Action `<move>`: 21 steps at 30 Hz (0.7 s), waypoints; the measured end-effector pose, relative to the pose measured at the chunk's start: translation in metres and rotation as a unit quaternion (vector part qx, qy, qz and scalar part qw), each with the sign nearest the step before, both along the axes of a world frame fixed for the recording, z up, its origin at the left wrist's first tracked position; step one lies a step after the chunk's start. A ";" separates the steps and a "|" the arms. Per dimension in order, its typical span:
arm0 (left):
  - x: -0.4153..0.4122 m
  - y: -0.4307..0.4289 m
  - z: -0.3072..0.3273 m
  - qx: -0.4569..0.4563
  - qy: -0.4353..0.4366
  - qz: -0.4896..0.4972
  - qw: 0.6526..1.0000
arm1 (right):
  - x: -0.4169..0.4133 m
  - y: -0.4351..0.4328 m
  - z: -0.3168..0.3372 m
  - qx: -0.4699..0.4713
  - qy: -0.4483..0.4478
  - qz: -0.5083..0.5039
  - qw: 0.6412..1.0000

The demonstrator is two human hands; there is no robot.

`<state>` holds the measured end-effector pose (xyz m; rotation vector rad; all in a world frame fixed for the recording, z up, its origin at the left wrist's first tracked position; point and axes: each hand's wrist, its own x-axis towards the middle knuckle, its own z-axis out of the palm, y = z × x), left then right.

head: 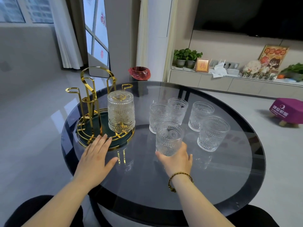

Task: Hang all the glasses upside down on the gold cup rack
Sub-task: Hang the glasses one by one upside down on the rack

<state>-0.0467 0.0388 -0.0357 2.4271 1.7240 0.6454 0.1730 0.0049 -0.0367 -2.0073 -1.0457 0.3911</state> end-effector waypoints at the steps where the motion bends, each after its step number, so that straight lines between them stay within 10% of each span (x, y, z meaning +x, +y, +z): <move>1: 0.000 0.000 0.000 0.000 -0.001 -0.001 1.000 | 0.001 -0.001 0.000 0.009 0.014 0.007 1.000; 6: -0.004 -0.003 0.004 0.013 -0.030 -0.004 0.999 | 0.007 -0.005 0.014 0.122 0.128 0.080 0.981; 21: -0.021 0.013 0.092 0.212 -0.108 0.022 0.971 | 0.029 0.040 0.149 0.135 -0.004 0.182 0.974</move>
